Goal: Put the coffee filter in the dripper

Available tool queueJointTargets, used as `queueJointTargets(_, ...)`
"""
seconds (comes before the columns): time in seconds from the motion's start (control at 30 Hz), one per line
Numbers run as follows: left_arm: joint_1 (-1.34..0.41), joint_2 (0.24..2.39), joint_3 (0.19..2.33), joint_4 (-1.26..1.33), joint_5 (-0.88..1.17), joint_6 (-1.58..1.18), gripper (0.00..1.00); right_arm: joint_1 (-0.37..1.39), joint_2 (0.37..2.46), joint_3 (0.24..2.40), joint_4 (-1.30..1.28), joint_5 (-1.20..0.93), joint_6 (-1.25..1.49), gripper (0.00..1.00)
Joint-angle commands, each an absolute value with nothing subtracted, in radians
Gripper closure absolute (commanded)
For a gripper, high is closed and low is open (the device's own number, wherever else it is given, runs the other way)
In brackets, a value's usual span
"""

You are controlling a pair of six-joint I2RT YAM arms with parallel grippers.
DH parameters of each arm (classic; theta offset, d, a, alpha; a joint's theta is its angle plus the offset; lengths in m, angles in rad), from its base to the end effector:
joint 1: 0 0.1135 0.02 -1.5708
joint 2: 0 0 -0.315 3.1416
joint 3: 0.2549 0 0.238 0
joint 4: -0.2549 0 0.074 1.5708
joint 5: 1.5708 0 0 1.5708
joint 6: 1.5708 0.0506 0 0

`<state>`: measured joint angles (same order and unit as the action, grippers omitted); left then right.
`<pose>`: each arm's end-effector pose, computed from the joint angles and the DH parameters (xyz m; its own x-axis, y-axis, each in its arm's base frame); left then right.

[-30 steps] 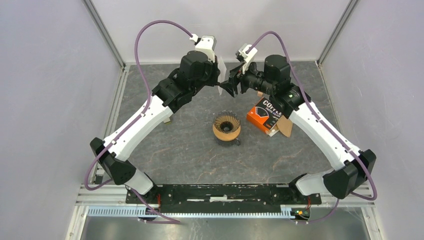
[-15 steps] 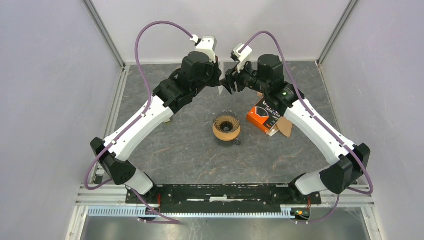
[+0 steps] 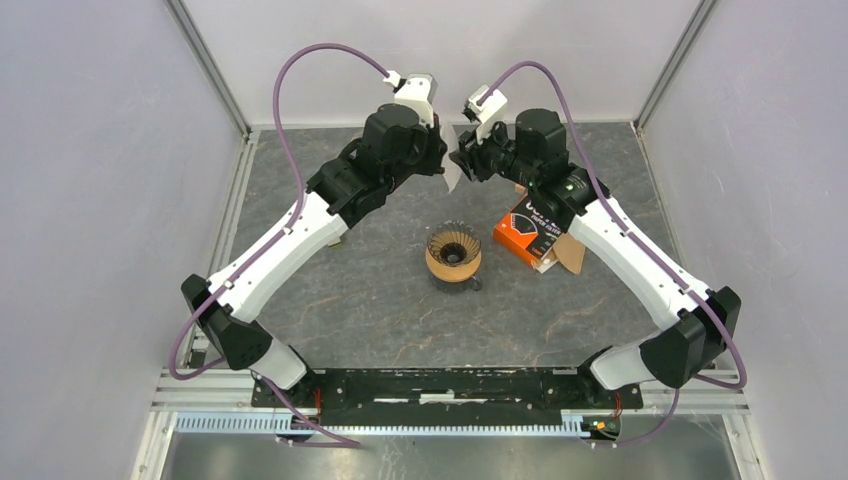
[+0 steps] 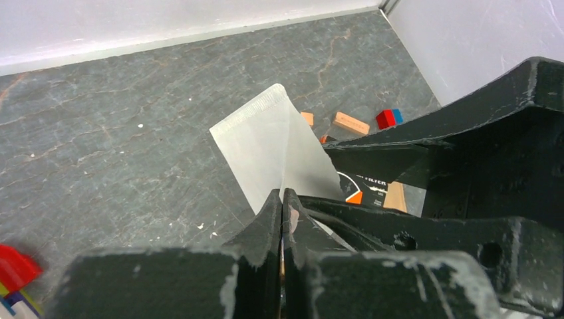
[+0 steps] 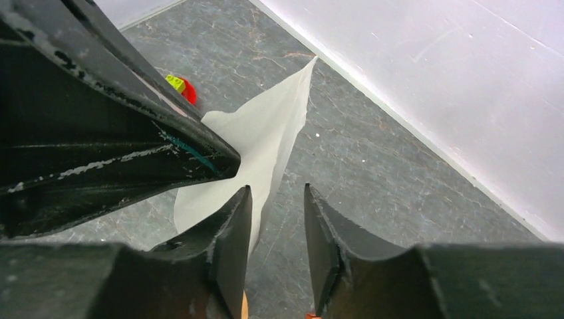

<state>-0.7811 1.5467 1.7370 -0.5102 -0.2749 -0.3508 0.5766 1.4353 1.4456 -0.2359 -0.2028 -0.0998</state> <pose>0.2537 -0.2322 0.4923 -0.3797 -0.0893 -0.9208 0.3878 0.8883 -0.2460 0.2690 0.1871 0.4604 -0.1170 -0.1925 -0.9743 -0.7138 0.6984 -0.0523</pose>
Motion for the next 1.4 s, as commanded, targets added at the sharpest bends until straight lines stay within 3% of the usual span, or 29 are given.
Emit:
queueJointTargets(0.0, -0.785, 1.524, 1.715, -0.444, -0.226, -0.324, 0.98, 0.583, 1.416, 1.483, -0.232, -0.171, -0.106, 0.63)
queueJointTargets(0.17, -0.785, 1.505, 1.679, -0.424, -0.237, -0.251, 0.98, 0.583, 1.405, 1.488, -0.248, -0.119, -0.123, 0.86)
queueJointTargets(0.37, -0.785, 1.496, 1.648, -0.402, -0.290, -0.167, 0.98, 0.583, 1.390, 1.477, -0.252, -0.082, -0.127, 1.00)
queueJointTargets(0.7, -0.790, 1.549, 1.690, -0.391, -0.318, -0.147, 0.98, 0.592, 1.392, 1.470, -0.249, -0.074, -0.118, 1.00)
queueJointTargets(1.17, -0.790, 1.594, 1.701, -0.394, -0.258, -0.206, 0.59, 0.592, 1.352, 1.442, -0.232, -0.061, -0.089, 1.00)
queueJointTargets(1.3, -0.790, 1.607, 1.701, -0.390, -0.237, -0.222, 0.59, 0.592, 1.348, 1.441, -0.226, -0.071, -0.080, 1.00)
queueJointTargets(1.37, -0.790, 1.610, 1.707, -0.394, -0.232, -0.221, 0.68, 0.592, 1.345, 1.434, -0.225, -0.068, -0.085, 1.00)
